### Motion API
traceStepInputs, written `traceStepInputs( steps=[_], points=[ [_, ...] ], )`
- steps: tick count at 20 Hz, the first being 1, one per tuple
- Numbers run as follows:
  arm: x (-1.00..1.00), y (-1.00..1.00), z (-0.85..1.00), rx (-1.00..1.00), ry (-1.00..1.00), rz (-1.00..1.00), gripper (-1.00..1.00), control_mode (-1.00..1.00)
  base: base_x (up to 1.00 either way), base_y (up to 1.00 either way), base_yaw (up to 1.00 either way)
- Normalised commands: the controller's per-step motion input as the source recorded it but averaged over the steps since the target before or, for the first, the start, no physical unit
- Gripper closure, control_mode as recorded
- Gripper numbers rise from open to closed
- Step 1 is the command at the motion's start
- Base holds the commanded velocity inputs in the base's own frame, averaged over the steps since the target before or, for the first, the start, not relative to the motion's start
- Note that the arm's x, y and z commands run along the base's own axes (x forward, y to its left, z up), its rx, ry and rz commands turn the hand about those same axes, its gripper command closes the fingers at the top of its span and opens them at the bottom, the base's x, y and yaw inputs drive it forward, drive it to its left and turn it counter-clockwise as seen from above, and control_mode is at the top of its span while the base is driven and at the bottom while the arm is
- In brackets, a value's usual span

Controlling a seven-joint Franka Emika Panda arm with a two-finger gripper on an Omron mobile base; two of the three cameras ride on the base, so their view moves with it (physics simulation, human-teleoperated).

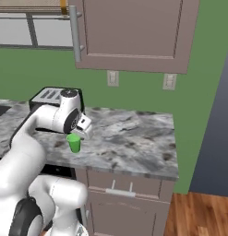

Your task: Place the pitcher and cup on the dining counter for serving.

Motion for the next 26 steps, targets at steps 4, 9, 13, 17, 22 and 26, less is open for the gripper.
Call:
traceStepInputs(
  steps=[4, 9, 13, 17, 22, 26],
  points=[
    [0.48, 0.01, -0.10, 0.00, 0.06, -0.01, -1.00, -1.00, 0.00, 0.00, 0.00],
    [0.27, 0.00, -0.23, 0.00, 0.05, 0.00, -1.00, -1.00, 0.00, 0.00, 0.00],
    [0.00, 0.00, -0.46, 0.00, 0.05, 0.00, -1.00, -1.00, 0.00, 0.00, 0.00],
    [0.00, 0.00, -0.41, 0.00, 0.01, 0.00, -1.00, -1.00, 0.00, 0.00, 0.00],
    [0.09, 0.00, -0.31, 0.00, 0.00, 0.00, -1.00, -1.00, 0.00, 0.00, 0.00],
    [0.13, 0.00, -0.28, -0.01, 0.00, 0.00, -1.00, -1.00, 0.00, 0.00, 0.00]
  ],
)
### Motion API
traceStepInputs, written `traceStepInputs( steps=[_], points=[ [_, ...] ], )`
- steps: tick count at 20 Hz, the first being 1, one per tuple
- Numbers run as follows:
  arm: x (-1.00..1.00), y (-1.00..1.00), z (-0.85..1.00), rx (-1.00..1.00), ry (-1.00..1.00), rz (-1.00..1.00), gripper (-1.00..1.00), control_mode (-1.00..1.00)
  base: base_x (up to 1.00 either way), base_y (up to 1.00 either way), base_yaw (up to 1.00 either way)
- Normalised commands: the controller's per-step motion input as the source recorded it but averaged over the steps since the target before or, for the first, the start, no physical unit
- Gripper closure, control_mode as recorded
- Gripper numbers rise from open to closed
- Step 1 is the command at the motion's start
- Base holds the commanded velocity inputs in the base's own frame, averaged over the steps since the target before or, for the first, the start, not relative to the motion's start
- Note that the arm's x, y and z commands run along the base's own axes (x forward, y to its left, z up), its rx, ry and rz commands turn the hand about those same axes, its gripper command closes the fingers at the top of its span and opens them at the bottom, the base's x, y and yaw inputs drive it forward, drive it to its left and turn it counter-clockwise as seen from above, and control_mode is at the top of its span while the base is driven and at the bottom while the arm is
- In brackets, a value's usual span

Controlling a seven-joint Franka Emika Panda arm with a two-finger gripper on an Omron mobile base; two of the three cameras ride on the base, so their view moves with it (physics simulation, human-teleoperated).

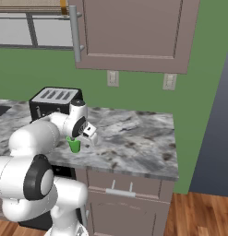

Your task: Place the pitcher and cup on the dining counter for serving.

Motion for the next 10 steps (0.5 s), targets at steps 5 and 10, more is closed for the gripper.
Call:
traceStepInputs(
  steps=[5, 10],
  points=[
    [0.07, 0.00, -0.28, 0.00, 0.00, 0.00, -1.00, -1.00, 0.00, 0.00, 0.00],
    [0.04, 0.00, -0.22, 0.00, 0.00, 0.00, -1.00, -1.00, 0.00, 0.00, 0.00]
  ],
)
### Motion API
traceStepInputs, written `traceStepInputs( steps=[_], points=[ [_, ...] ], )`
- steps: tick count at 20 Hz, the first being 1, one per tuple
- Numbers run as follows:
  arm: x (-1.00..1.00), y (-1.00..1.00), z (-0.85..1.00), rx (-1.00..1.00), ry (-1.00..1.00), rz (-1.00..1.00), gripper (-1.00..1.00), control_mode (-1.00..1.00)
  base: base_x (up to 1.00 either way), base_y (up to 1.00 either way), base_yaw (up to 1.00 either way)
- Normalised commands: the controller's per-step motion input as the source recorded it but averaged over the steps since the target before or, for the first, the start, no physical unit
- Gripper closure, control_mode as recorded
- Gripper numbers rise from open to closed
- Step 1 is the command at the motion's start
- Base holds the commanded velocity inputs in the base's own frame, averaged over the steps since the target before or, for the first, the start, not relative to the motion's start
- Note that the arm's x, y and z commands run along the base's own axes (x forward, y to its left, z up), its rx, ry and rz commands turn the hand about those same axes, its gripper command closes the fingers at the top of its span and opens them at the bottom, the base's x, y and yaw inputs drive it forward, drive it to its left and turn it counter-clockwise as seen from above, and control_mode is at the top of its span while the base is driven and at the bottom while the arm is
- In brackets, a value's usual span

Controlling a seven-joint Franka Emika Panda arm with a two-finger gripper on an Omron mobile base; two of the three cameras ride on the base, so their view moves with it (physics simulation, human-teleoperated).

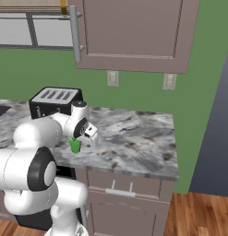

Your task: Place the pitcher and cup on the dining counter for serving.

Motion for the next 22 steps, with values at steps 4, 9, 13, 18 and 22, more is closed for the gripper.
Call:
traceStepInputs(
  steps=[4, 9, 13, 18, 22],
  points=[
    [0.13, 0.04, -0.09, 0.00, 0.00, 0.00, -1.00, -1.00, 0.00, 0.00, 0.00],
    [-0.12, 0.00, 0.02, 0.00, -0.04, 0.00, -1.00, -1.00, 0.00, 0.00, 0.00],
    [-0.29, 0.00, 0.07, 0.00, -0.12, 0.00, -1.00, -1.00, 0.00, 0.00, 0.00],
    [-0.07, 0.00, 0.01, 0.00, -0.11, 0.00, -1.00, -1.00, 0.00, 0.00, 0.00],
    [0.00, 0.00, -0.01, 0.00, 0.00, 0.00, -1.00, -1.00, 0.00, 0.00, 0.00]
  ],
)
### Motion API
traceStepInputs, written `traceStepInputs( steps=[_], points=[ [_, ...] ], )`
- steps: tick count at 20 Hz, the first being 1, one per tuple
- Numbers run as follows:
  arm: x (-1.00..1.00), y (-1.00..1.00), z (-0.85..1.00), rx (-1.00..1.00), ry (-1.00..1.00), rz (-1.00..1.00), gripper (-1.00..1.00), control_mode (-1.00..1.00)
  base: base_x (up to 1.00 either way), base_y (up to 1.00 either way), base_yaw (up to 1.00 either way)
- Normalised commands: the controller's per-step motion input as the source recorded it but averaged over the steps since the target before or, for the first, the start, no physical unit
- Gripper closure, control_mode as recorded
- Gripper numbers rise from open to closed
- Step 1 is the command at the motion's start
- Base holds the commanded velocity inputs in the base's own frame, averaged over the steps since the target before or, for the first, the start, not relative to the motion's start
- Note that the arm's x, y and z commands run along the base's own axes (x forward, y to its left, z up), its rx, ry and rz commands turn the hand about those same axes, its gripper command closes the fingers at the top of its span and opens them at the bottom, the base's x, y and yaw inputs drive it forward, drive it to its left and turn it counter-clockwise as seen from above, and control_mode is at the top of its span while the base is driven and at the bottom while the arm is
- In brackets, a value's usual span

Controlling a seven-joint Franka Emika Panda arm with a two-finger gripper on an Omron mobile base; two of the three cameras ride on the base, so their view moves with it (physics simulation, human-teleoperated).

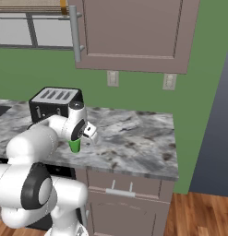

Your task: Place the pitcher and cup on the dining counter for serving.

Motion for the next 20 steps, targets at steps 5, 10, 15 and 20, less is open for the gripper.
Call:
traceStepInputs(
  steps=[5, 10, 15, 20],
  points=[
    [0.00, 0.00, -0.02, 0.00, 0.00, 0.00, -1.00, -1.00, 0.00, 0.00, 0.00],
    [0.02, 0.00, 0.00, 0.00, 0.00, 0.00, -1.00, -1.00, 0.00, 0.00, 0.00],
    [0.02, 0.00, -0.04, 0.00, 0.00, 0.00, -1.00, -1.00, 0.00, 0.00, 0.00],
    [0.13, 0.01, -0.11, 0.00, 0.00, 0.00, -1.00, -1.00, 0.00, 0.00, 0.00]
  ],
)
